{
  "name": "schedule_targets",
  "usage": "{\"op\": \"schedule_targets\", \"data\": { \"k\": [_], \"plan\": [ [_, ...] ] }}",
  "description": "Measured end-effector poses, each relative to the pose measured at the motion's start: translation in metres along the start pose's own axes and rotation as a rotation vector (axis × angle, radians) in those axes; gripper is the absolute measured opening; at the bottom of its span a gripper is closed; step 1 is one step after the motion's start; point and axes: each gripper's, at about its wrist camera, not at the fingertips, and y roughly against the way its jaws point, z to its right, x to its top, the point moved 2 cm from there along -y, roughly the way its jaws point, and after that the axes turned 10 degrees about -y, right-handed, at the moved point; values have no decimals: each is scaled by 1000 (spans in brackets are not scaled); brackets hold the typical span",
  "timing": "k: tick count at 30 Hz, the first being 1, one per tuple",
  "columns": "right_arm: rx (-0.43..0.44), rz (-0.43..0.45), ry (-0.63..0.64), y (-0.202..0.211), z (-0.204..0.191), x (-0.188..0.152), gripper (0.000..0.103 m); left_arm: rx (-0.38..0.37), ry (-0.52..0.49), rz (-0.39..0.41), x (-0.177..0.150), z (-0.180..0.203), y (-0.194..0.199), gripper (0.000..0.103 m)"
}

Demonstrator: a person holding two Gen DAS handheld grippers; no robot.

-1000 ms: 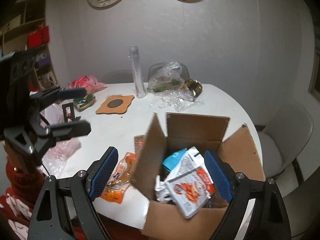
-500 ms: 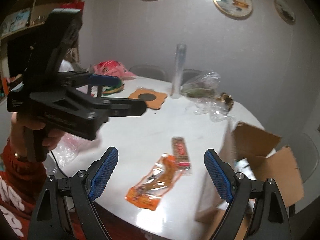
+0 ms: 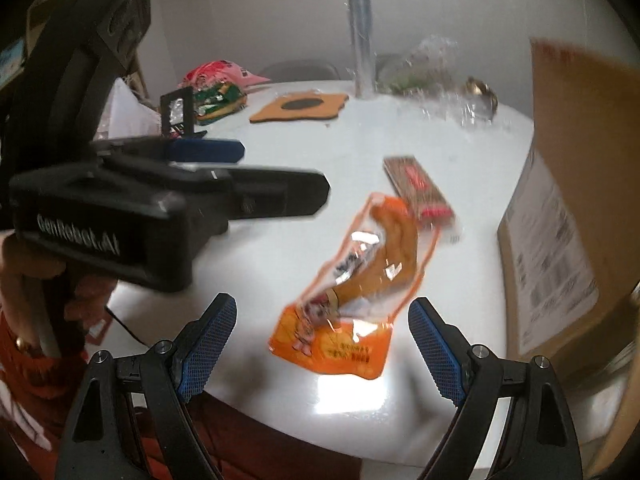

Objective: Organize snacks
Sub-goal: 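Move both tools back over the remaining snacks on the table, then grasp the orange duck-neck pack with the left tool while the right tool grasps the peanut candy bar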

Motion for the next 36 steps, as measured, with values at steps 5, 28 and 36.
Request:
{"op": "schedule_targets", "data": {
  "k": [5,28,36],
  "plan": [
    [-10,17,-7,-3,14,-15,86,-34,-28,-71,0,17,-31,84],
    [-1,9,-20,-11,35,-21,86,57,-14,-100,-12,-8,-37,67],
    [2,35,-37,-12,34,-8,86,93,-26,-93,-22,-30,-29,62]
  ]
}}
